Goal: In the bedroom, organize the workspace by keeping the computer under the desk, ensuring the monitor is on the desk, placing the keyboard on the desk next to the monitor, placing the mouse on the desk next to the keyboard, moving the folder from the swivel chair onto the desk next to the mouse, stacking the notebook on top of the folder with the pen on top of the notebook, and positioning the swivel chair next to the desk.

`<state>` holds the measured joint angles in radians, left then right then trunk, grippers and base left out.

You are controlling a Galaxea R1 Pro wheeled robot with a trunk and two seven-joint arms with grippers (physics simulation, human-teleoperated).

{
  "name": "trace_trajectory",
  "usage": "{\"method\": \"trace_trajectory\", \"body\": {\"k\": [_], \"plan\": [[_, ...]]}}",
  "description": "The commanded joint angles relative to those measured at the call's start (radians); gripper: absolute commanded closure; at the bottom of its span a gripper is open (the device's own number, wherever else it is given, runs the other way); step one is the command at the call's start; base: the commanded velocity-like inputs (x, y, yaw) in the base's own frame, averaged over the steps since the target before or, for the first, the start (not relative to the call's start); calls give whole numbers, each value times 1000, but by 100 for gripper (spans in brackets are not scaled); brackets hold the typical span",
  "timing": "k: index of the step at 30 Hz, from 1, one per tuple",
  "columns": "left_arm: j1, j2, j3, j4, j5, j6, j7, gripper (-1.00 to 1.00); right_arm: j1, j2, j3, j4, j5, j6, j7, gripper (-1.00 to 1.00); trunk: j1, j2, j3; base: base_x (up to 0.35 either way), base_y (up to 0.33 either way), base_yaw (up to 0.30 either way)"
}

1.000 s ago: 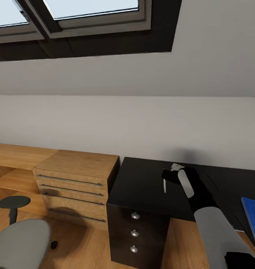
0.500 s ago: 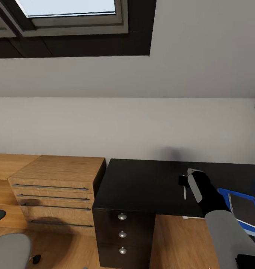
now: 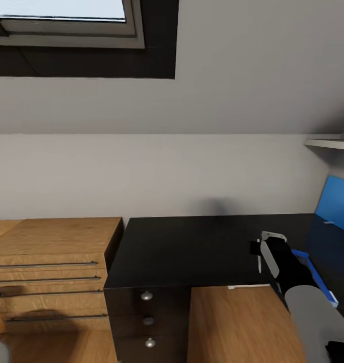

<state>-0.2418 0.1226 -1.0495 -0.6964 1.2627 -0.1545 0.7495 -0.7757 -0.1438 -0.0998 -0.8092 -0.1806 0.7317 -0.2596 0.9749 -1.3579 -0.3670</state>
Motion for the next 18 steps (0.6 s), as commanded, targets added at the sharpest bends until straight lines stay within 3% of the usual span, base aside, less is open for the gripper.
{"method": "trace_trajectory", "body": {"k": [1, 7, 18], "plan": [[-2, 1, -12, -2, 11, -17, 4, -100, 0, -1, 0, -1, -12, 2, -7, 100, 0, -1, 0, 0, 0, -265], [-2, 2, -51, -2, 11, -47, 5, -100, 0, 0, 3, -4, -11, 0, -9, 100, 0, -1, 5, 0, 0, -265], [-2, 0, -54, -2, 10, -49, 5, -100, 0, 0, 3, -5, -11, 0, -10, 100, 0, -1, 14, 0, 0, -265]]}}
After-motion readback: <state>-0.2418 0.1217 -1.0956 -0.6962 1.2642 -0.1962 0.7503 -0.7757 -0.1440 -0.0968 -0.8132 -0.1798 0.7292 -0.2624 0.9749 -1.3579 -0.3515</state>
